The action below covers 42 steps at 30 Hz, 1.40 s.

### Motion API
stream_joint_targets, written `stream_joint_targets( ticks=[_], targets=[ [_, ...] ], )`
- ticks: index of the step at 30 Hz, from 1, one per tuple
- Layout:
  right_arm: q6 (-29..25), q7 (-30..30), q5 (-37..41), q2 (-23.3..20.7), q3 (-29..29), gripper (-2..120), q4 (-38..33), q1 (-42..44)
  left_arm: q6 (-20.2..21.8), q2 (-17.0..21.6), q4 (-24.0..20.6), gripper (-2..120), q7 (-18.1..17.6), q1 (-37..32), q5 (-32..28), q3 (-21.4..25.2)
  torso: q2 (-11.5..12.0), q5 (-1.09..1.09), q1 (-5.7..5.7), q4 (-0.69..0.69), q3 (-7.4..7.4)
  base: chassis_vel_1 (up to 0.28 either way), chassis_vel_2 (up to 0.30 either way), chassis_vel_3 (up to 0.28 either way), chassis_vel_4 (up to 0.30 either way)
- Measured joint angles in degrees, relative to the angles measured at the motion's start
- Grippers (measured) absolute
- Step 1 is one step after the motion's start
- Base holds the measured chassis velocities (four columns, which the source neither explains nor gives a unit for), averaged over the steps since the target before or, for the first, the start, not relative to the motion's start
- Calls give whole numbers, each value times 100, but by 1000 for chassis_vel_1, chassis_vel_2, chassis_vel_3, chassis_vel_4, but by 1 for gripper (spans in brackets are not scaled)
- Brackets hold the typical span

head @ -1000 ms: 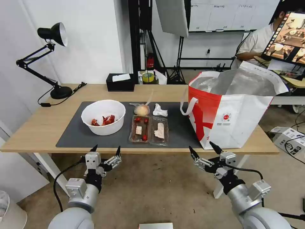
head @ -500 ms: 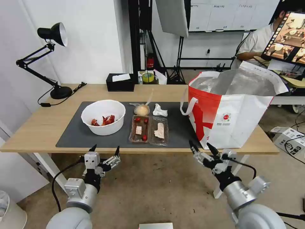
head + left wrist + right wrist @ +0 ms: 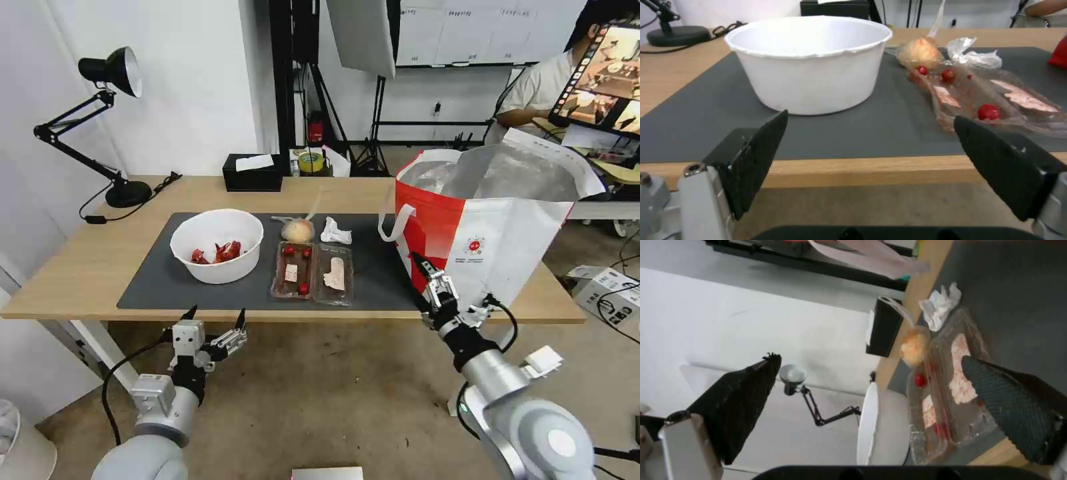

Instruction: Pick up the trash from the table and place it into the takeout bag.

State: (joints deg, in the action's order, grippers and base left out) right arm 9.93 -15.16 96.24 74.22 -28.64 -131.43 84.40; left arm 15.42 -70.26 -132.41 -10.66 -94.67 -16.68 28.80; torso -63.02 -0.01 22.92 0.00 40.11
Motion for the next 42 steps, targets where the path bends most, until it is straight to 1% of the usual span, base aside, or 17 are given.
stream_joint_targets(
  ticks=[1, 8, 10, 11, 16, 19, 20, 22, 24, 26, 31, 33, 42],
  targets=[
    [-42, -106, -3, 55, 102, 100, 43, -57, 1, 8, 14, 100, -1, -3, -5, 20, 0, 0, 0, 0, 0, 0, 0, 0, 0],
    [-89, -232, -17, 104, 202, 100, 73, -107, 2, 14, 27, 100, -2, -5, -7, 36, 0, 0, 0, 0, 0, 0, 0, 0, 0],
    [-137, -332, -54, 158, 325, 100, 100, -148, 3, 17, 43, 100, -5, -8, -8, 46, 0, 0, 0, 0, 0, 0, 0, 0, 0],
    [-207, -433, -123, 255, 488, 100, 131, -186, 3, 27, 67, 100, -8, -21, -9, 66, 0, 0, 0, 0, 0, 0, 0, 0, 0],
    [-303, -562, -253, 452, 751, 100, 234, -253, 2, 60, 106, 100, -13, -40, -9, 110, 0, 0, 0, 0, 0, 0, 0, 0, 0],
    [-398, -780, -362, 682, 990, 100, 509, -456, -1, 91, 129, 100, -18, -63, -16, 170, 0, 0, 0, 0, 0, 0, 0, 0, 0],
    [-398, -780, -362, 682, 990, 100, 509, -456, -1, 91, 129, 100, -18, -63, -16, 170, 0, 0, 0, 0, 0, 0, 0, 0, 0],
    [-430, -883, -428, 893, 1167, 100, 737, -653, -21, 94, 187, 100, -127, -109, -14, 203, 0, 0, 0, 0, 0, 0, 0, 0, 0],
    [-434, -897, -438, 921, 1192, 100, 768, -675, -23, 94, 194, 100, -135, -116, -13, 209, 0, 0, 0, 0, 0, 0, 0, 0, 0],
    [-449, -989, -555, 1127, 1412, 100, 1048, -807, -28, 91, 201, 100, -150, -145, -14, 265, 0, 0, 0, 0, 0, 0, 0, 0, 0],
    [-449, -1099, -649, 1279, 1550, 100, 1266, -877, -35, 99, 194, 100, -135, -184, -20, 341, 0, 0, 0, 0, 0, 0, 0, 0, 0],
    [-450, -1150, -690, 1366, 1626, 100, 1389, -931, -43, 119, 186, 100, -76, -210, -29, 397, 0, 0, 0, 0, 0, 0, 0, 0, 0],
    [-458, -1155, -801, 1527, 1823, 100, 1579, -1071, -79, 157, 179, 100, -18, -251, -106, 505, 0, 0, 0, 0, 0, 0, 0, 0, 0]
  ],
)
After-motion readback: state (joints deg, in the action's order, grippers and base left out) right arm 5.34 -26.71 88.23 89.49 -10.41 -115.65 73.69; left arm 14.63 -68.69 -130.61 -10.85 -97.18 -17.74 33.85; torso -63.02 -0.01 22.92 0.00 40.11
